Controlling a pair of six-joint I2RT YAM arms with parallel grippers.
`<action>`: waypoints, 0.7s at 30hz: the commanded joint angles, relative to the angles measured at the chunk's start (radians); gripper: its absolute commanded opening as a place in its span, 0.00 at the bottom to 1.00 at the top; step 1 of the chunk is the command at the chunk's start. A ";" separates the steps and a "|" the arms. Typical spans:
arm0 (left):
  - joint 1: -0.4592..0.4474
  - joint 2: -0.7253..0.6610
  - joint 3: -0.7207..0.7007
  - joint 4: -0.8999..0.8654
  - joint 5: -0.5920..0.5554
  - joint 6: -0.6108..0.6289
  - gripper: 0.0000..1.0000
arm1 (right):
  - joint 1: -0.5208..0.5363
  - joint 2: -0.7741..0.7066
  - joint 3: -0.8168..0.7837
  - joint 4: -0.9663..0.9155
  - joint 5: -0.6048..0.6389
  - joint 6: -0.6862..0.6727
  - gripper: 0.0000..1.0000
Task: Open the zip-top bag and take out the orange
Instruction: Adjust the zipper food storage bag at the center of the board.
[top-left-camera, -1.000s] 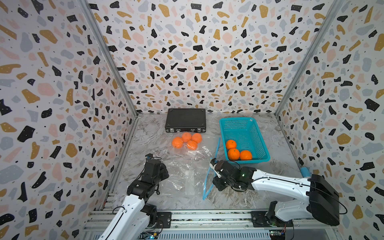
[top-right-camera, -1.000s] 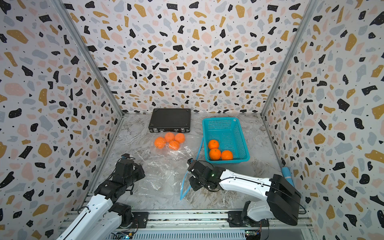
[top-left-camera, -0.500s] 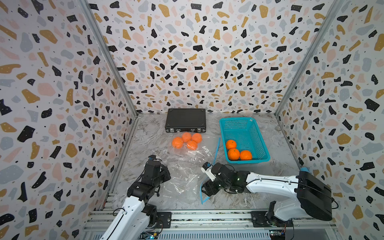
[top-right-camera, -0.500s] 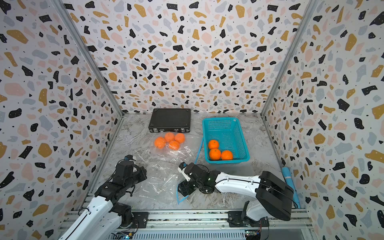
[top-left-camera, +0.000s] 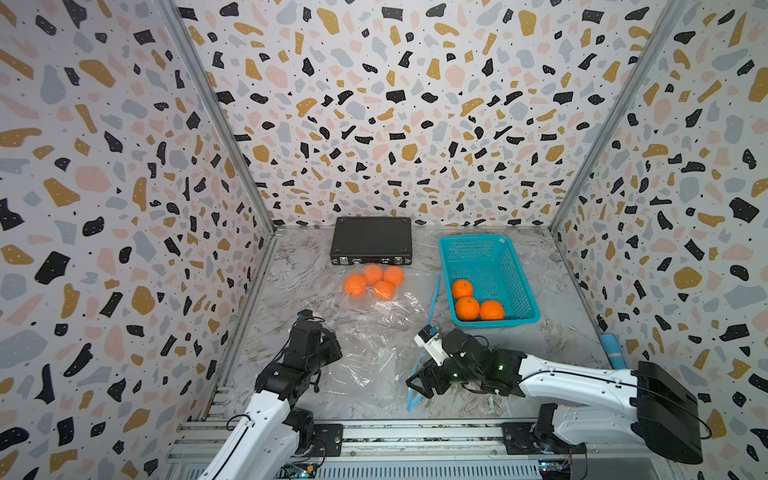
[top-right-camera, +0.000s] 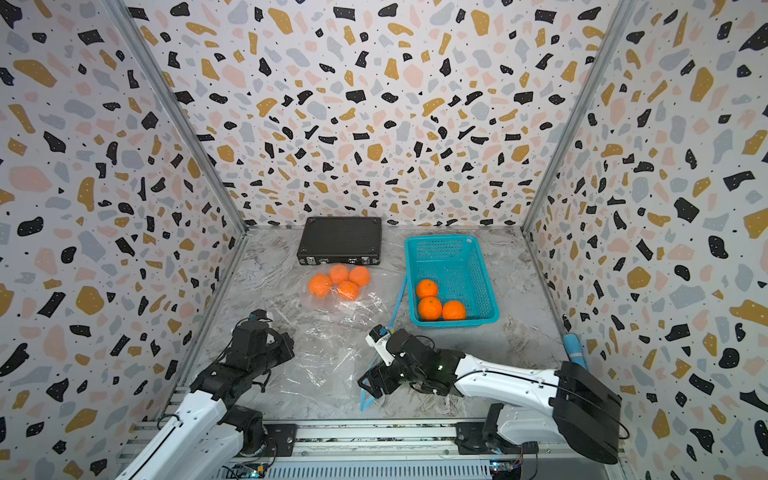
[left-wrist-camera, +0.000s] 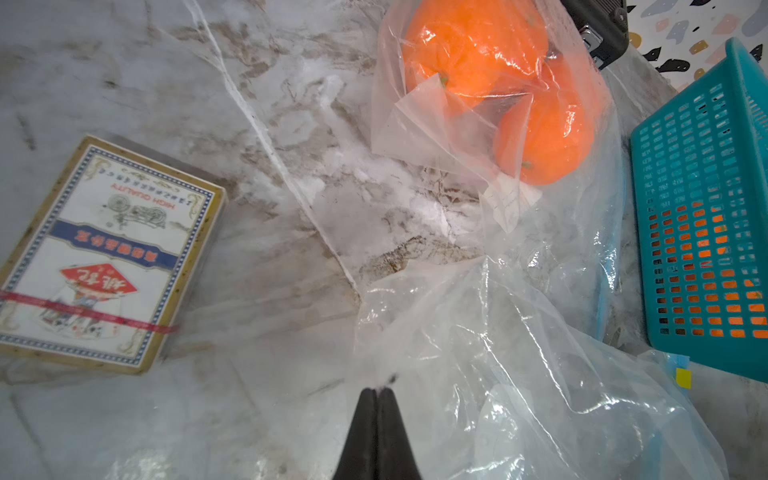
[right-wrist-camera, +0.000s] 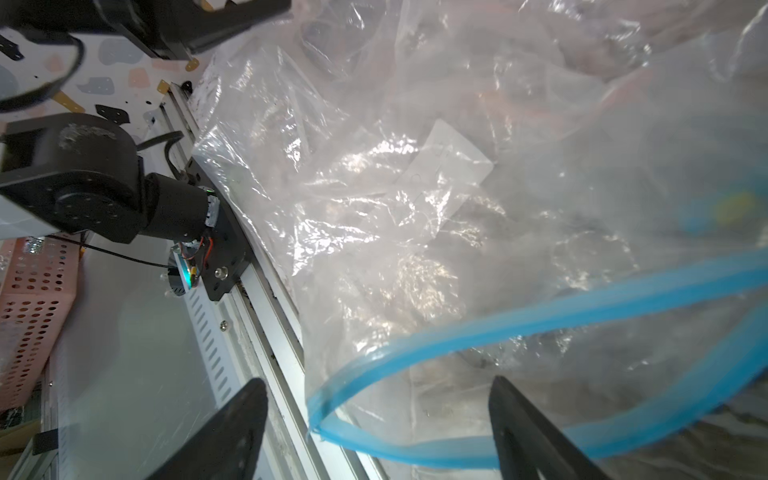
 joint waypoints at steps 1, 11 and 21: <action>0.005 -0.004 -0.010 0.057 0.042 -0.002 0.00 | 0.006 0.095 0.077 0.081 -0.051 0.003 0.85; 0.042 -0.022 0.065 -0.056 -0.047 0.034 0.00 | -0.003 0.114 0.061 -0.020 0.002 -0.037 0.18; 0.149 0.027 0.112 -0.066 -0.018 0.070 0.00 | -0.101 -0.162 -0.112 -0.073 0.001 -0.030 0.19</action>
